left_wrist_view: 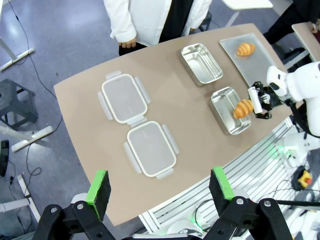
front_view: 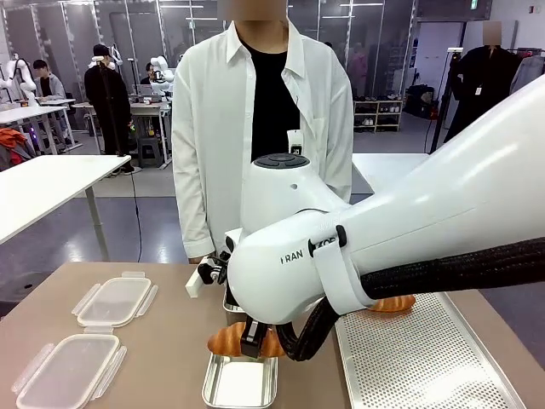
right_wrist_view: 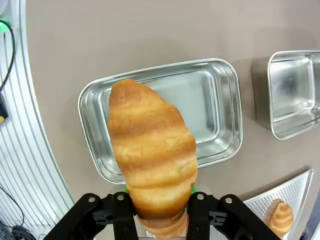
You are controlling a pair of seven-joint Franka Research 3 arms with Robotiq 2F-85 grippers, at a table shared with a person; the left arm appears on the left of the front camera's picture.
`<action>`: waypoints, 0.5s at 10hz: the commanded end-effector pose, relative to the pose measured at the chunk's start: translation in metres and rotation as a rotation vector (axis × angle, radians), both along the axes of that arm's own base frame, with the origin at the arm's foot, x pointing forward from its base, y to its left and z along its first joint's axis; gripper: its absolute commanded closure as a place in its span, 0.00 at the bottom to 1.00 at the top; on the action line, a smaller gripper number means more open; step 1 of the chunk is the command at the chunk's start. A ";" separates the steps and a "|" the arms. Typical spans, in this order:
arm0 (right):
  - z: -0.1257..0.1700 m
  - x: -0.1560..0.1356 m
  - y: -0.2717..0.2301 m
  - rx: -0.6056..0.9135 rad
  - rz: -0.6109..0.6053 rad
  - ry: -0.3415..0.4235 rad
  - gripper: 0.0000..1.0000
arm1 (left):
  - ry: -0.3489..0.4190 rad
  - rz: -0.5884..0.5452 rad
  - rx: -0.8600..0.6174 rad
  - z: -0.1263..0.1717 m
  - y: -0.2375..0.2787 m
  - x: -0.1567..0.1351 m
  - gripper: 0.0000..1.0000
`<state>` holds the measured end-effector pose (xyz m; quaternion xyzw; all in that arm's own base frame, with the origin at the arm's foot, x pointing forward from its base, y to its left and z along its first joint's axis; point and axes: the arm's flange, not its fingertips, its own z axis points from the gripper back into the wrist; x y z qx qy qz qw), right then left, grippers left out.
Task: Place the bread into the airtight container.
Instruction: Pick up a Butter Roll and place it into an empty Airtight Container.
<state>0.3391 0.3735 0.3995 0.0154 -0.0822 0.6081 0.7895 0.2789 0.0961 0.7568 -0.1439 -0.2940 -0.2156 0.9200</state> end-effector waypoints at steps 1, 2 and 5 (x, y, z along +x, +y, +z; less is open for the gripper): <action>0.004 -0.003 -0.001 0.003 0.001 -0.007 0.64 | -0.006 -0.011 0.007 0.002 0.000 0.000 0.00; 0.004 -0.003 -0.001 0.003 0.001 -0.007 0.64 | -0.006 -0.011 0.007 0.002 0.000 0.000 0.00; 0.001 -0.002 0.003 0.072 -0.031 0.031 0.63 | -0.006 -0.011 0.007 0.002 0.000 0.000 0.00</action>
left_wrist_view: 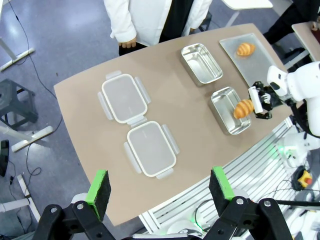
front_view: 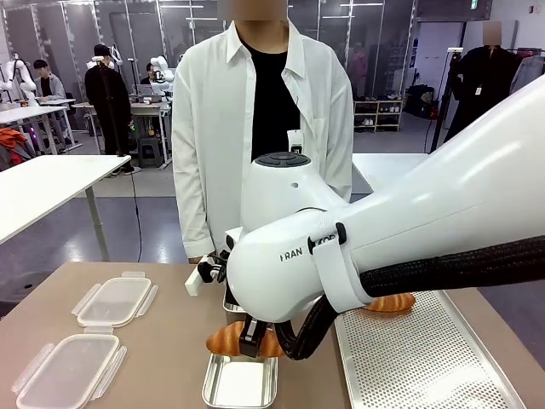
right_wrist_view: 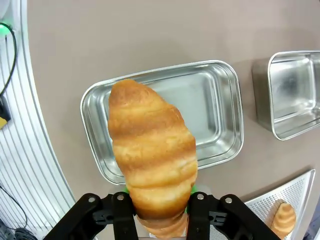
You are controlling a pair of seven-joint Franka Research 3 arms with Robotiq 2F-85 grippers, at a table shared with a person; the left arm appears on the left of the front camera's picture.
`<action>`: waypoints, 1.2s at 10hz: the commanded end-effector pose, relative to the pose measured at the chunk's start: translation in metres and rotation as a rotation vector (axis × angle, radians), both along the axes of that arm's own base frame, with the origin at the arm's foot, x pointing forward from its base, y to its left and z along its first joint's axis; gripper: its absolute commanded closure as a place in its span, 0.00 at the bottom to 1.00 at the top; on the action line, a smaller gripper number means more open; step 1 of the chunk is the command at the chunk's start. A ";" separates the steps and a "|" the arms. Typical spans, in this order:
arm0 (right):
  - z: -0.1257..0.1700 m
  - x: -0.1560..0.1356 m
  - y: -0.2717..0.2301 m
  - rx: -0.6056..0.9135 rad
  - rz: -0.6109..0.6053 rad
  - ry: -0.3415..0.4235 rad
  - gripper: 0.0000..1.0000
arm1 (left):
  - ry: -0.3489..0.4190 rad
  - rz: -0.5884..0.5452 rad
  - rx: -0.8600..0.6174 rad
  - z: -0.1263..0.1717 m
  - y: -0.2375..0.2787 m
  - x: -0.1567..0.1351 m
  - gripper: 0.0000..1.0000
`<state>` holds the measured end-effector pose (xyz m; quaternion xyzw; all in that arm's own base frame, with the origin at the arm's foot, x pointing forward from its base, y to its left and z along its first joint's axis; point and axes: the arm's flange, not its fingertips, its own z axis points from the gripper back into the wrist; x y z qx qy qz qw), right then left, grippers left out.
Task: Place the bread into the airtight container.
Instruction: Pick up a Butter Roll and place it into an empty Airtight Container.
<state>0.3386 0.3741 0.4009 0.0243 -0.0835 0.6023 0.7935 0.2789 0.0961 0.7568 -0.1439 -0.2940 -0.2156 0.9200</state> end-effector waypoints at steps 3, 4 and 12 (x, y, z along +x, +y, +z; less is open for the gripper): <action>0.002 -0.015 0.006 0.058 -0.319 0.006 0.63 | -0.006 -0.011 0.007 0.002 0.000 0.000 0.00; 0.002 -0.019 0.010 0.063 -0.477 0.031 0.63 | -0.006 -0.011 0.007 0.002 0.000 0.000 0.00; -0.034 -0.006 0.038 0.199 -1.325 0.157 0.63 | -0.006 -0.011 0.007 0.002 0.000 0.000 0.00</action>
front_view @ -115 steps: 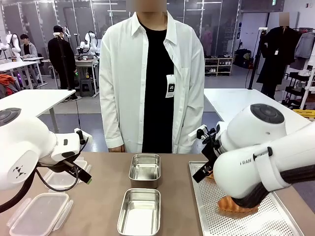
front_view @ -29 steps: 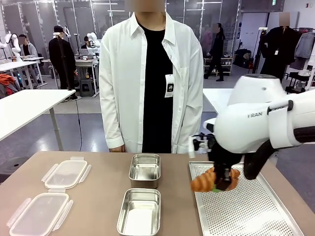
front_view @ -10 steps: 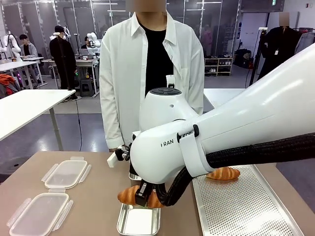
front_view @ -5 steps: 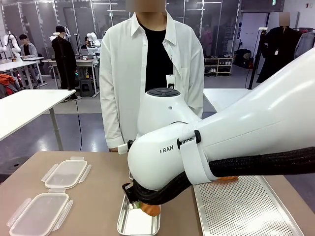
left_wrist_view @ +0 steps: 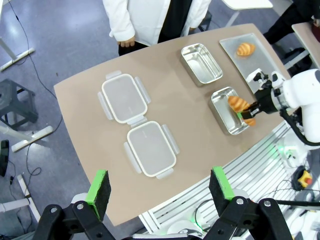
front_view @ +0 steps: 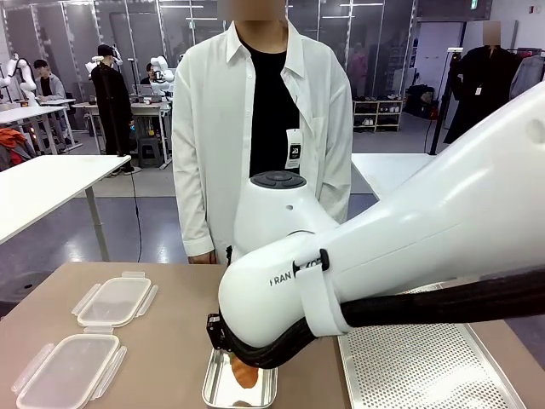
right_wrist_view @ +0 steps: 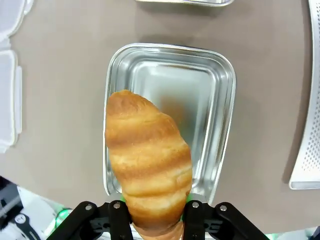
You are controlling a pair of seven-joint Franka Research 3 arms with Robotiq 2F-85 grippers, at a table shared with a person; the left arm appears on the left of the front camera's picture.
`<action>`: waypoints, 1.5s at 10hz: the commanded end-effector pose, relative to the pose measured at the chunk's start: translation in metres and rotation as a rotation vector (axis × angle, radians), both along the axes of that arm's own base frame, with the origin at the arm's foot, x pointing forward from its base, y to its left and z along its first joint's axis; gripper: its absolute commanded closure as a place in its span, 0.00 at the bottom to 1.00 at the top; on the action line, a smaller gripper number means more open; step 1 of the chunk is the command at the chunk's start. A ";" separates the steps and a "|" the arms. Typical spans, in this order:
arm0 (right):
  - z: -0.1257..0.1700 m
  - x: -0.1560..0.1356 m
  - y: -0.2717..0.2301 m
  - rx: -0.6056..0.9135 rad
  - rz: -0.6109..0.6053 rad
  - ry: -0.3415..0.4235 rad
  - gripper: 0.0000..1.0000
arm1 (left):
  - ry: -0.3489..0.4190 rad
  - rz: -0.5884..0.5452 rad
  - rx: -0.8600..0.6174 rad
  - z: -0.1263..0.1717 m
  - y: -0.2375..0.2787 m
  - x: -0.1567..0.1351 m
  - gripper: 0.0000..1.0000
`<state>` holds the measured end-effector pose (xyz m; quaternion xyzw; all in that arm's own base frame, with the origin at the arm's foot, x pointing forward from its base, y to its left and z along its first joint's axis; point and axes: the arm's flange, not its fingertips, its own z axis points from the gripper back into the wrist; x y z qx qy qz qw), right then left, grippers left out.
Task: Place the bread into the airtight container.
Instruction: Pick up a Butter Roll and place it into an empty Airtight Container.
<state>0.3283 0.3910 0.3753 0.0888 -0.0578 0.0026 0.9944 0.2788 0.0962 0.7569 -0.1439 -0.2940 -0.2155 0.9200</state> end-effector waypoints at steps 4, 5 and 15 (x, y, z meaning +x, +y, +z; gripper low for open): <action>-0.043 0.024 0.028 -0.068 -0.052 -0.005 0.63 | -0.006 -0.011 0.007 0.002 0.000 0.000 0.00; -0.048 0.028 0.027 -0.050 -0.052 -0.006 0.52 | -0.006 -0.011 0.007 0.002 0.000 0.000 0.00; -0.040 0.028 0.017 -0.054 -0.011 0.007 0.00 | -0.006 -0.011 0.007 0.002 0.000 0.000 0.00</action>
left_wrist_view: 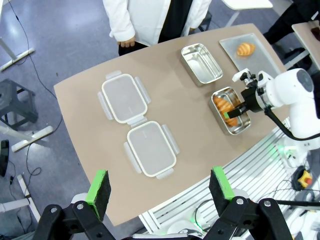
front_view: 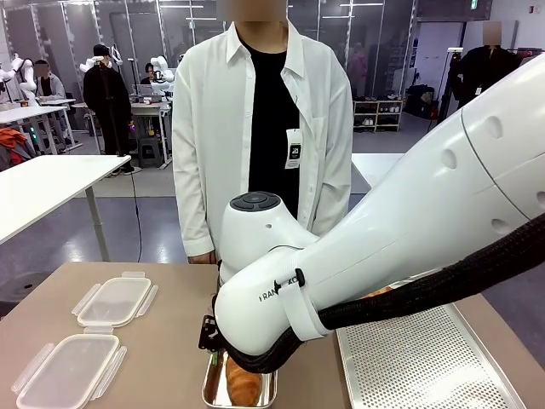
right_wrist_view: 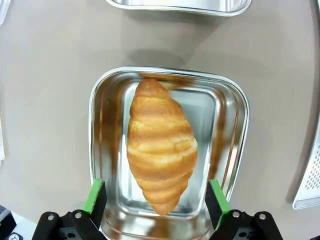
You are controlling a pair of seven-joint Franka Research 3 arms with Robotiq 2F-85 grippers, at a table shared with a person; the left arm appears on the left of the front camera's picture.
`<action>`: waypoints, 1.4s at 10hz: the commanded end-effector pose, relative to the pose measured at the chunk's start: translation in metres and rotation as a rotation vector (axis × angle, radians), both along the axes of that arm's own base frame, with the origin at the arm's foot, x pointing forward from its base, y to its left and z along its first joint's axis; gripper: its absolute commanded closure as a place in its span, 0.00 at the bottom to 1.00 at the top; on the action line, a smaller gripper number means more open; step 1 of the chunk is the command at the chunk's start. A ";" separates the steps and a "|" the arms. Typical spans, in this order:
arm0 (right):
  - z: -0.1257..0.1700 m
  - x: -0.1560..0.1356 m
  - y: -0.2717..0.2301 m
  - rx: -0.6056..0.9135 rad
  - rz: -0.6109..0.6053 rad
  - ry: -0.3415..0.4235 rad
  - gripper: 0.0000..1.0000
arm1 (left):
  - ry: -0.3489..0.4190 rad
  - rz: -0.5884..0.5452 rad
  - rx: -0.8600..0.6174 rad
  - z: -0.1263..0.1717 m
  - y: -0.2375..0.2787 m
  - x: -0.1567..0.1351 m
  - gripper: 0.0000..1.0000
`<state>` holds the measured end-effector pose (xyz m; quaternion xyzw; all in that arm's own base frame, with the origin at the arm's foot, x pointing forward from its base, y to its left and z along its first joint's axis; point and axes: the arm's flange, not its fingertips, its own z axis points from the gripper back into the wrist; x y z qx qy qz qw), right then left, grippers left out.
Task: Place the bread into the airtight container.
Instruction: Pick up a Butter Roll and place it into an empty Airtight Container.
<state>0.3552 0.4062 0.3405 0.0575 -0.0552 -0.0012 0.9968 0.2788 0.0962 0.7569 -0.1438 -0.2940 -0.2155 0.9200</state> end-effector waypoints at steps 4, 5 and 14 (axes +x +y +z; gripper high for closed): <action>-0.005 0.002 0.002 0.008 0.000 0.001 0.00 | -0.006 -0.011 0.007 0.002 0.000 0.000 0.00; -0.005 0.002 0.002 0.008 0.000 0.001 0.00 | -0.006 -0.011 0.007 0.002 0.000 0.000 0.00; 0.052 -0.003 -0.016 0.018 0.054 -0.038 0.00 | -0.006 -0.011 0.007 0.002 0.000 0.000 0.00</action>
